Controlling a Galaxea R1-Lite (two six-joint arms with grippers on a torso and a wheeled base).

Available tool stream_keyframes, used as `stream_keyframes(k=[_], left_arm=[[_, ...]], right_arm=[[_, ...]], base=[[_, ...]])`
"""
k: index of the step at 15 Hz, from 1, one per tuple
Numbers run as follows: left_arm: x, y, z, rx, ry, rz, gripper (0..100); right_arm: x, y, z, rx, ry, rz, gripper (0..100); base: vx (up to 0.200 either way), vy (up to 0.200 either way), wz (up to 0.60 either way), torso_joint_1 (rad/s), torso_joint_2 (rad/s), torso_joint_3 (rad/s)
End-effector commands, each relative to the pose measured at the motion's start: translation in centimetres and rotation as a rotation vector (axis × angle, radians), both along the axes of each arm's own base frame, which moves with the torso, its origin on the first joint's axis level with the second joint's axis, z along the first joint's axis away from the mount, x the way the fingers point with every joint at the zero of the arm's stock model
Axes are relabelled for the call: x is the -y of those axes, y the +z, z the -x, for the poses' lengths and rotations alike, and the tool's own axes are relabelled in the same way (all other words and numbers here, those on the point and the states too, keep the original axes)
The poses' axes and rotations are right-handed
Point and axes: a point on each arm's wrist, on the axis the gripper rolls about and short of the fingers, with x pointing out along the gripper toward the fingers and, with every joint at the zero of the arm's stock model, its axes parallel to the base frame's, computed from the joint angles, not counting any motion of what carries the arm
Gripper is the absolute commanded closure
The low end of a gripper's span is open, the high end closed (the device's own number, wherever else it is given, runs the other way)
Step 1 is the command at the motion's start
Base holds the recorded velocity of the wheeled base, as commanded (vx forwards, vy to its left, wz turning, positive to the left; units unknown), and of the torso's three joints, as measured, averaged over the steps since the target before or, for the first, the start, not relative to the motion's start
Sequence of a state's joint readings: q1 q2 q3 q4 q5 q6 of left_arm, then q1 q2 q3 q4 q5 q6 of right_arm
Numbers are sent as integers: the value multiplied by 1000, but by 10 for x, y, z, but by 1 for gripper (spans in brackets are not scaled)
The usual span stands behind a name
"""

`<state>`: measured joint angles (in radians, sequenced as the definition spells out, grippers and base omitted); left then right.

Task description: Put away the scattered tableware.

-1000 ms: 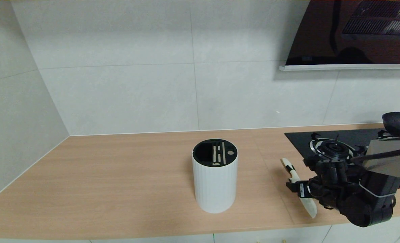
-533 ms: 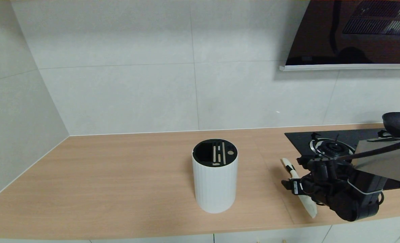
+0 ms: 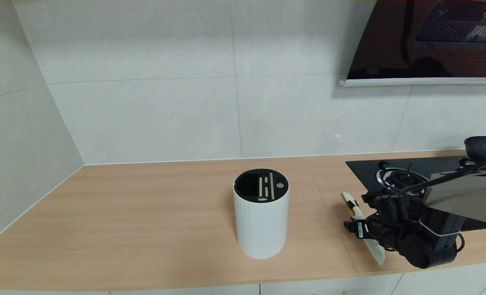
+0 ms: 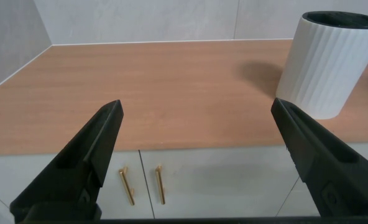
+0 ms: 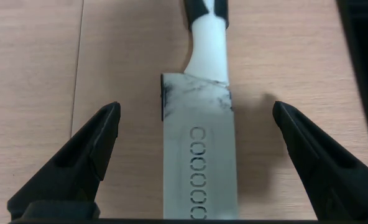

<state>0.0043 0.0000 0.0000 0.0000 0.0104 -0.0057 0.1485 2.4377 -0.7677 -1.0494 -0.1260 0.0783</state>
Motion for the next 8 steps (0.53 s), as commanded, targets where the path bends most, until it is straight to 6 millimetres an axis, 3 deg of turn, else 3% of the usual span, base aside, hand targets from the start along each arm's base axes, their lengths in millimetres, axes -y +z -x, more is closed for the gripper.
stream_keyframes(k=[1,3,4,8], left_arm=[[0,0,0,0,1,0,0],[0,0,0,0,1,0,0],[0,0,0,0,1,0,0],[0,0,0,0,1,0,0]], right_arm=[[0,-3,-1,-4,0,1,0],[0,-3,-1,-4,0,-1,0],[0,-3,-1,-5,-2,0,100],[-1,-6,-1,-13,1,3,100]], base=[[0,0,0,0,0,0],[0,0,0,0,0,0],[0,0,0,0,0,0],[0,0,0,0,0,0]])
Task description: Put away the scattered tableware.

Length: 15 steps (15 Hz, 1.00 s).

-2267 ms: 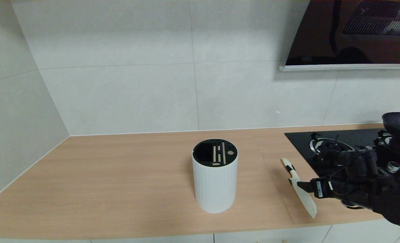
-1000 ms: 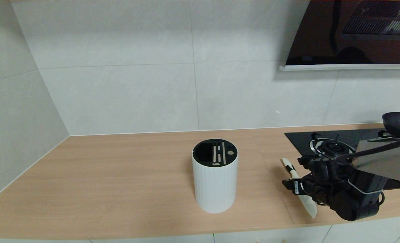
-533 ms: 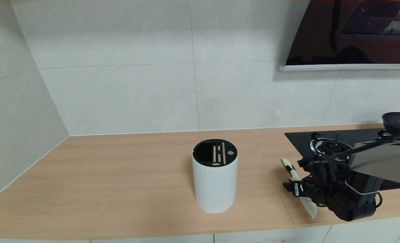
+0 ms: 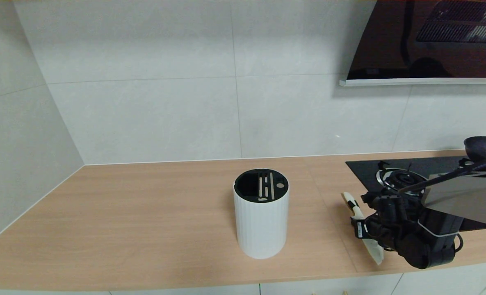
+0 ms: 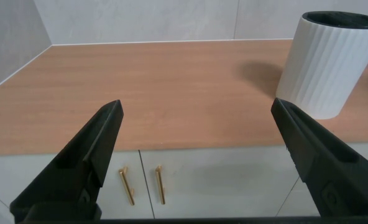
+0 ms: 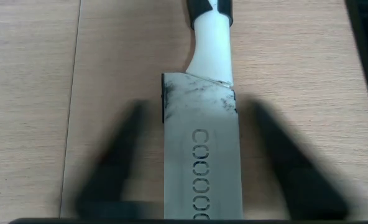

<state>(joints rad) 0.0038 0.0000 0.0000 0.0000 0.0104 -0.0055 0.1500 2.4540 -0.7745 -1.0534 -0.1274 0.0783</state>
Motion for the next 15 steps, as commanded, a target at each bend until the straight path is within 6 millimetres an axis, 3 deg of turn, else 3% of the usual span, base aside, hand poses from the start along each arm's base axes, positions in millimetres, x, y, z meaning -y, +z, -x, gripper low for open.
stream_keyframes(k=[1,3,6,7,8,10,12,15], left_arm=[[0,0,0,0,1,1,0],[0,0,0,0,1,1,0],[0,0,0,0,1,1,0],[0,0,0,0,1,1,0],[0,0,0,0,1,1,0],[0,0,0,-2,1,1,0],[0,0,0,0,1,1,0],[0,0,0,0,1,-2,0]], right_arm=[[-1,-2,0,-7,2,1,100],[-1,7,1,13,0,-2,100],[1,56,18,96,2,-19,100],[2,63,20,108,2,-21,100],[3,93,34,168,11,-35,100],[1,134,56,269,33,-53,100],[-8,166,76,358,84,-76,100],[-29,195,105,413,172,-103,100]], base=[[0,0,0,0,0,0],[0,0,0,0,0,0],[0,0,0,0,0,0],[0,0,0,0,0,0],[0,0,0,0,0,0],[0,0,0,0,0,0],[0,0,0,0,0,0],[0,0,0,0,0,0]])
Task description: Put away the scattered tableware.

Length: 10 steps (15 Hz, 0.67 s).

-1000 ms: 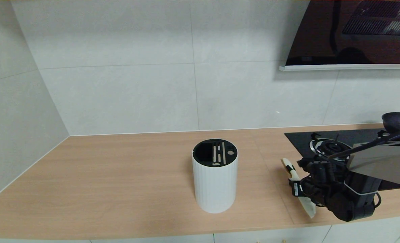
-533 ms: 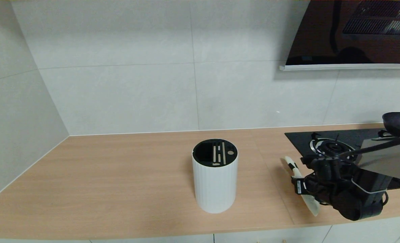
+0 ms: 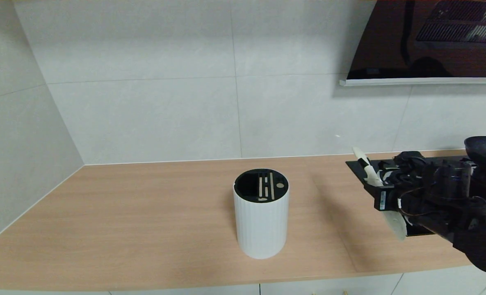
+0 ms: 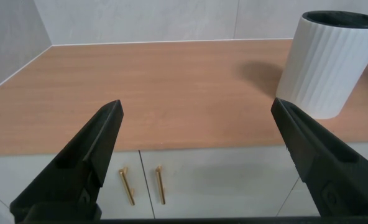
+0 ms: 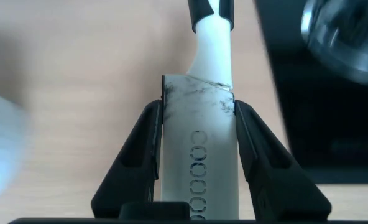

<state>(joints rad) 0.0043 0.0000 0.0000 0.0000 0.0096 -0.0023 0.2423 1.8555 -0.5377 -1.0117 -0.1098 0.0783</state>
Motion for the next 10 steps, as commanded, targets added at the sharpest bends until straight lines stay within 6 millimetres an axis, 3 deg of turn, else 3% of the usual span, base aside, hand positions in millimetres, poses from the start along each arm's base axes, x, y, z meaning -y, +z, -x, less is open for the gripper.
stream_keyframes(k=[1,3,4,6,7,8,10], left_arm=[[0,0,0,0,0,-2,0],[0,0,0,-1,-8,-53,0],[1,9,2,49,-52,-91,0],[5,53,13,128,-212,-103,0],[6,65,14,120,-245,-104,0],[8,107,1,38,-364,-87,0],[10,143,-25,-21,-452,-69,0]], right_arm=[[-20,45,39,104,101,-30,100],[-30,58,53,127,147,-40,100],[-35,68,58,159,167,-50,100],[-44,83,54,190,188,-64,100],[-46,88,52,196,191,-67,100],[-57,105,49,226,223,-82,100],[-67,114,50,238,254,-91,100]], base=[[0,0,0,0,0,0],[0,0,0,0,0,0],[0,0,0,0,0,0],[0,0,0,0,0,0],[0,0,0,0,0,0],[0,0,0,0,0,0],[0,0,0,0,0,0]])
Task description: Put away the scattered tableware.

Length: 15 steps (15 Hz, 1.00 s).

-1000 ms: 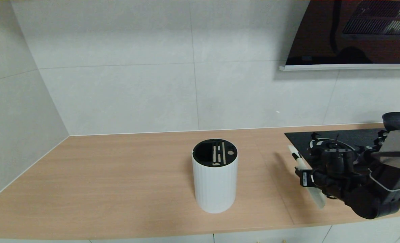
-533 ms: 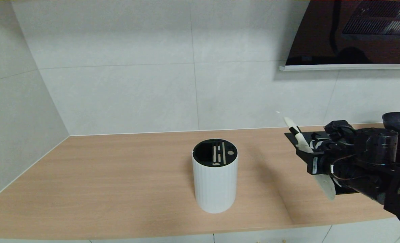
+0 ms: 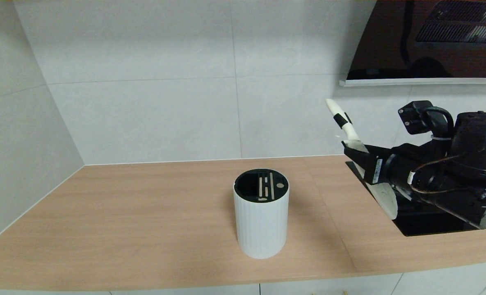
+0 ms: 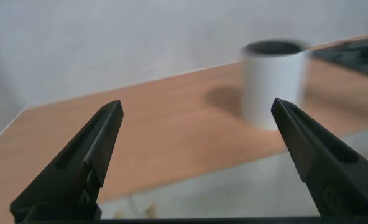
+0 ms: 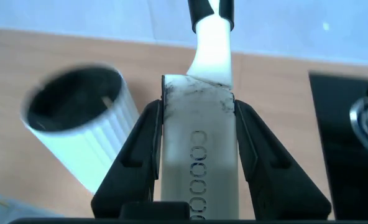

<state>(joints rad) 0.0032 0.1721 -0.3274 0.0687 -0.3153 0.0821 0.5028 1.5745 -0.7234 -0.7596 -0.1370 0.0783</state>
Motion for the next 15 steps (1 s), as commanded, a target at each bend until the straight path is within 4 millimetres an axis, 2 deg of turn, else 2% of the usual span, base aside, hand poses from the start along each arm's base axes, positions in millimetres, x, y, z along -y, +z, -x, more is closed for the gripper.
stream_keyframes(k=[1,2,4,6,8,9,11,13,15], left_arm=[[4,89,-70,-183,-202,6,0],[7,104,-96,-233,-252,9,0],[23,107,-131,-357,-393,56,0],[46,96,-143,-478,-542,164,0],[63,89,-152,-548,-625,293,0],[73,88,-165,-575,-644,388,0],[80,87,-178,-604,-633,470,0],[100,78,-201,-661,-568,548,0],[119,71,-223,-627,-449,589,0]], right_arm=[[-23,20,6,56,84,-34,100],[-38,22,12,62,134,-39,100],[-61,21,28,60,205,-39,100],[-80,14,39,42,237,-26,100],[-87,7,38,26,229,-14,100],[-95,7,37,30,243,-22,100],[-99,6,40,24,248,-34,100],[-115,4,57,7,295,-52,100],[-132,-1,67,-1,308,-41,100]], base=[[0,0,0,0,0,0],[0,0,0,0,0,0],[0,0,0,0,0,0],[0,0,0,0,0,0],[0,0,0,0,0,0],[0,0,0,0,0,0],[0,0,0,0,0,0],[0,0,0,0,0,0],[0,0,0,0,0,0]])
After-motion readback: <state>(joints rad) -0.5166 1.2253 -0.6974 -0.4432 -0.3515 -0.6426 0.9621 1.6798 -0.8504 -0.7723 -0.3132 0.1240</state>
